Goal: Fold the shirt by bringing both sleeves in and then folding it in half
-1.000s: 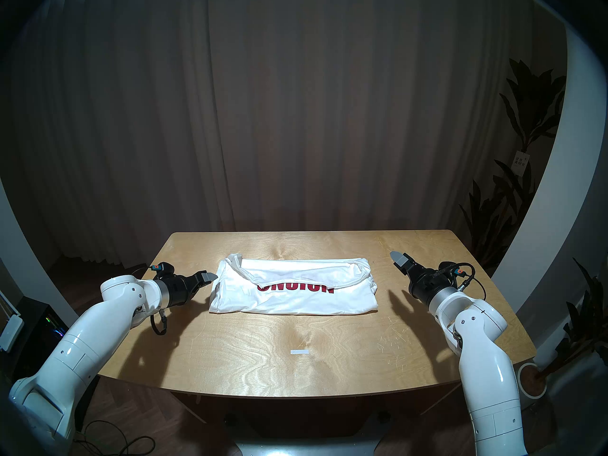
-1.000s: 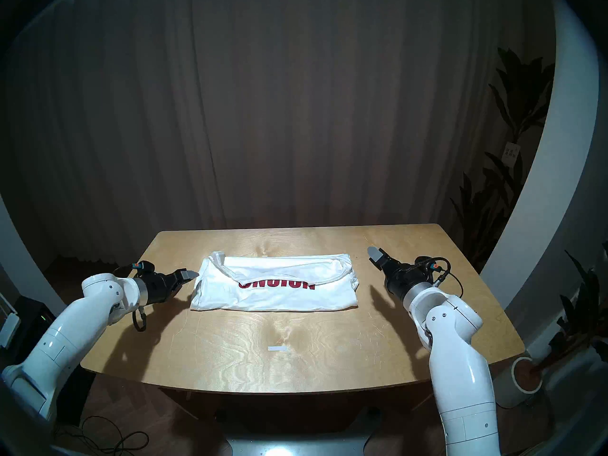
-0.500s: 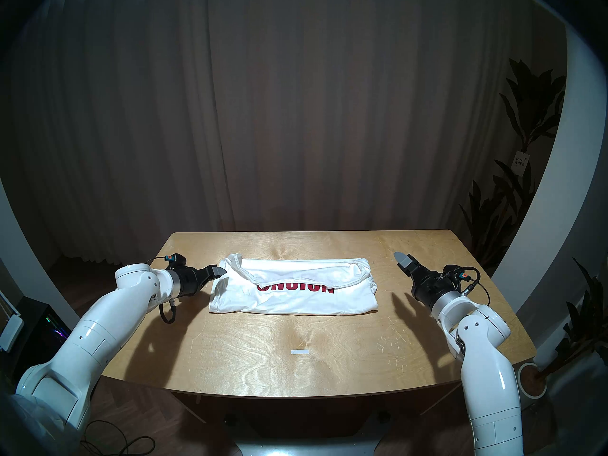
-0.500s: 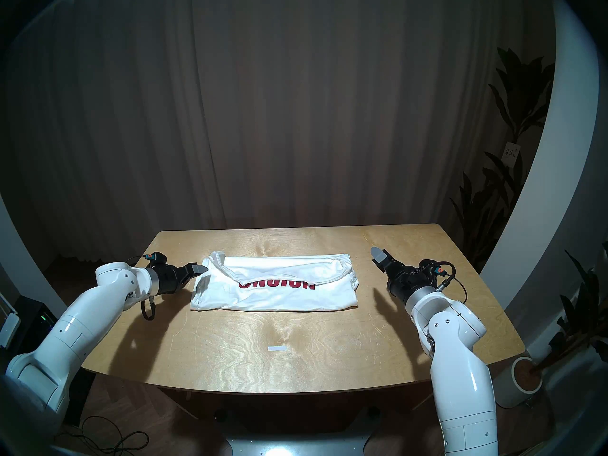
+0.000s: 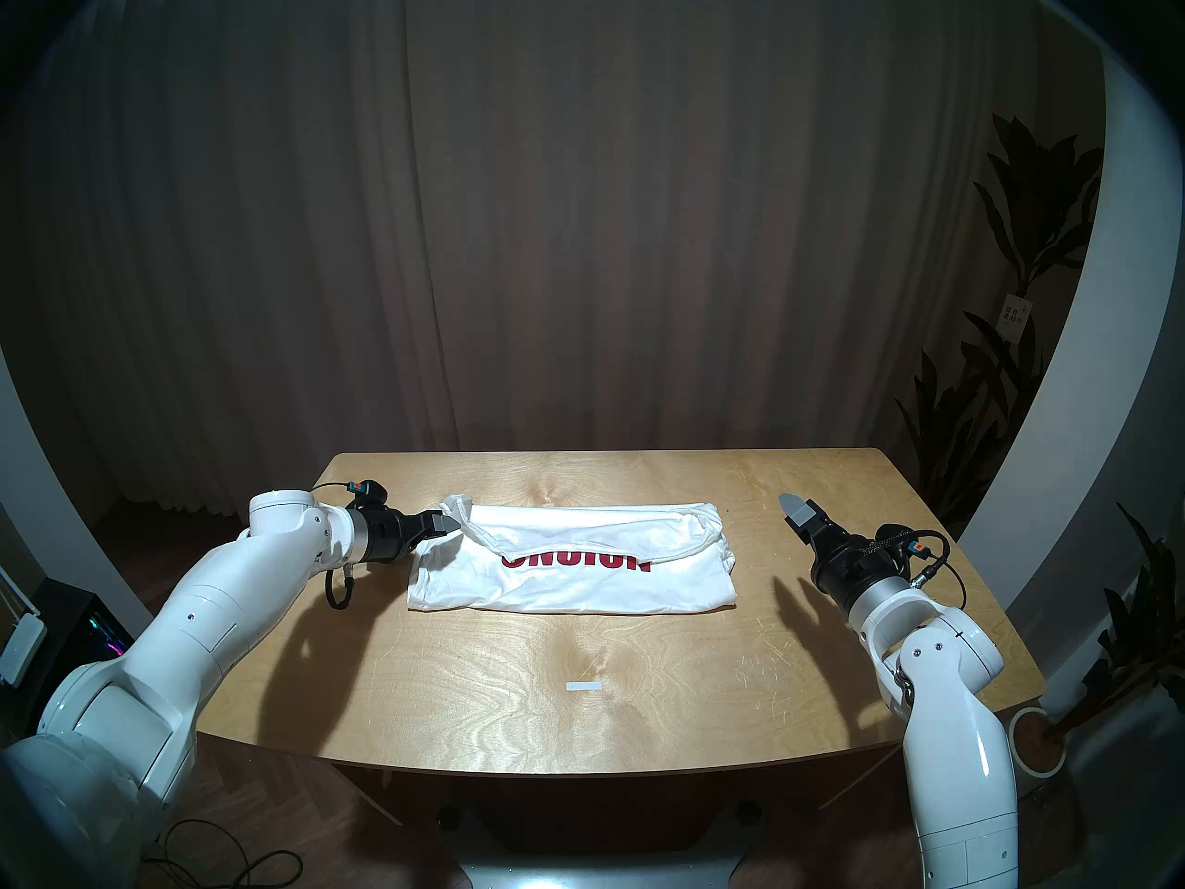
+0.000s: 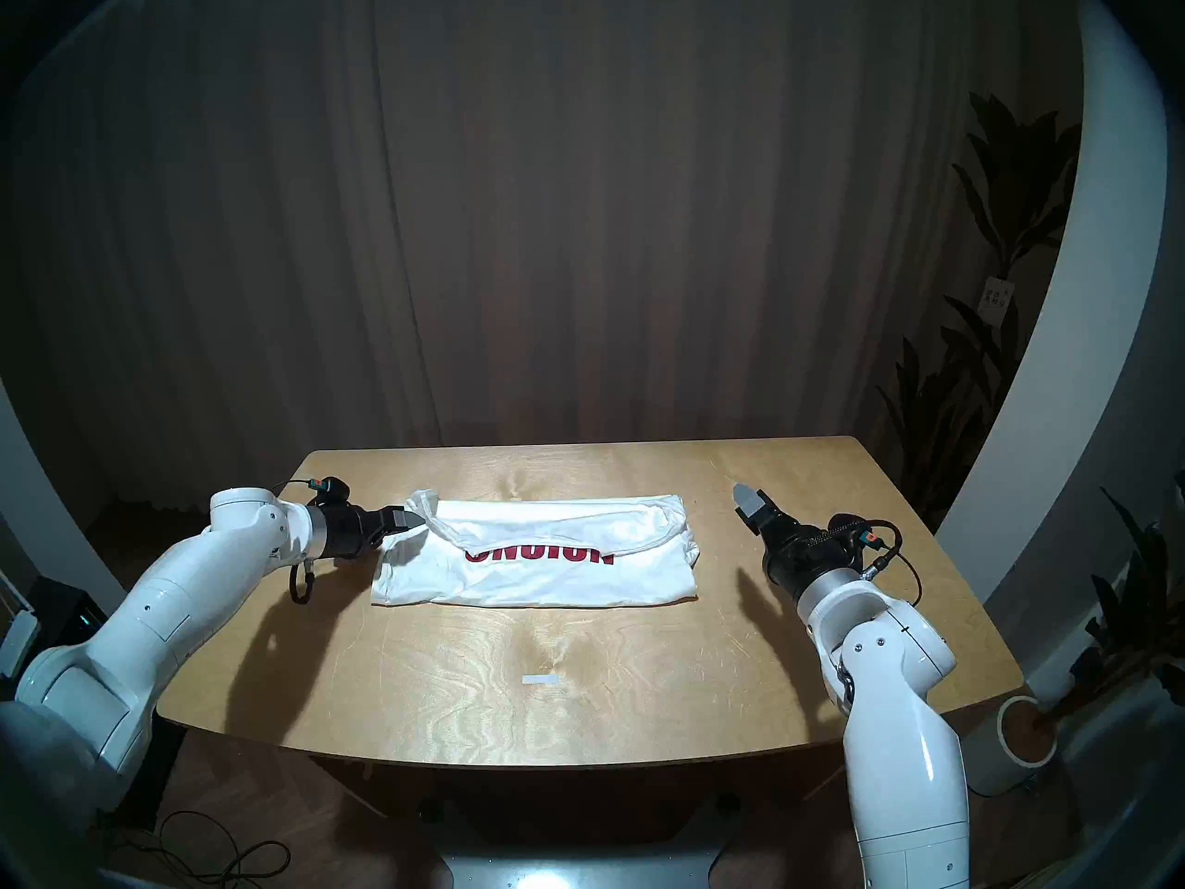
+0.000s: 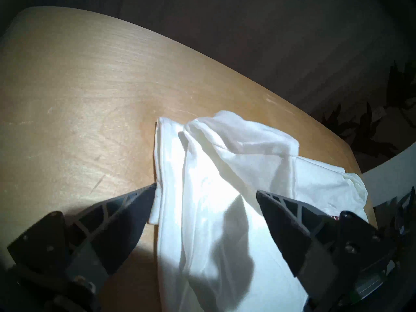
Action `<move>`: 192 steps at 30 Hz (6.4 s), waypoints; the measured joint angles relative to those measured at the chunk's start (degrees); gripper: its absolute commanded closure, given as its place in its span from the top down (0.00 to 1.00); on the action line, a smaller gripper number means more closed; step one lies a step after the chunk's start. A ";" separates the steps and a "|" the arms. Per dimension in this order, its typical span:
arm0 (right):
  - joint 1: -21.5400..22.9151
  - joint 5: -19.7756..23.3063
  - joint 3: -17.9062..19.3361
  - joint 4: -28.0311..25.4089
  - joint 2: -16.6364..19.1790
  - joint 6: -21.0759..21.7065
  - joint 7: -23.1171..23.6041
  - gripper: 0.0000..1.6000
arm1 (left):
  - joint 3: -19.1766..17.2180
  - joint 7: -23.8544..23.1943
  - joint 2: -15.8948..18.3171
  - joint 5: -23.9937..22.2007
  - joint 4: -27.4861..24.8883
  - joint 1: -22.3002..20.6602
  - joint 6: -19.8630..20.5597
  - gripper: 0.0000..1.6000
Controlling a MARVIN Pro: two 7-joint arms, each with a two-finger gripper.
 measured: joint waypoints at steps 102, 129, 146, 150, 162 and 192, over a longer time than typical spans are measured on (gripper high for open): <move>-0.53 5.41 11.76 10.14 1.49 -1.03 5.08 1.00 | 18.75 60.94 -30.84 -7.69 -16.48 -5.57 -2.56 0.00; -1.19 8.33 16.87 14.40 2.70 -1.09 10.01 1.00 | 30.81 74.36 -46.16 -11.05 -4.77 -13.81 -8.83 0.42; -1.64 8.81 18.09 15.48 3.86 -1.49 15.27 1.00 | 31.16 78.85 -55.53 -18.44 3.43 -16.70 -12.10 0.95; -1.60 8.76 18.09 15.69 4.28 -1.62 16.43 1.00 | 30.29 79.26 -57.69 -18.94 6.96 -17.75 -13.45 1.00; -0.98 5.85 16.08 16.14 5.98 -2.14 18.17 1.00 | 30.44 76.87 -57.05 -15.74 3.34 -21.00 -17.11 1.00; 3.58 -4.15 3.79 9.69 7.35 -5.82 18.73 1.00 | 31.25 84.23 -37.11 -5.55 2.99 -21.69 -20.76 1.00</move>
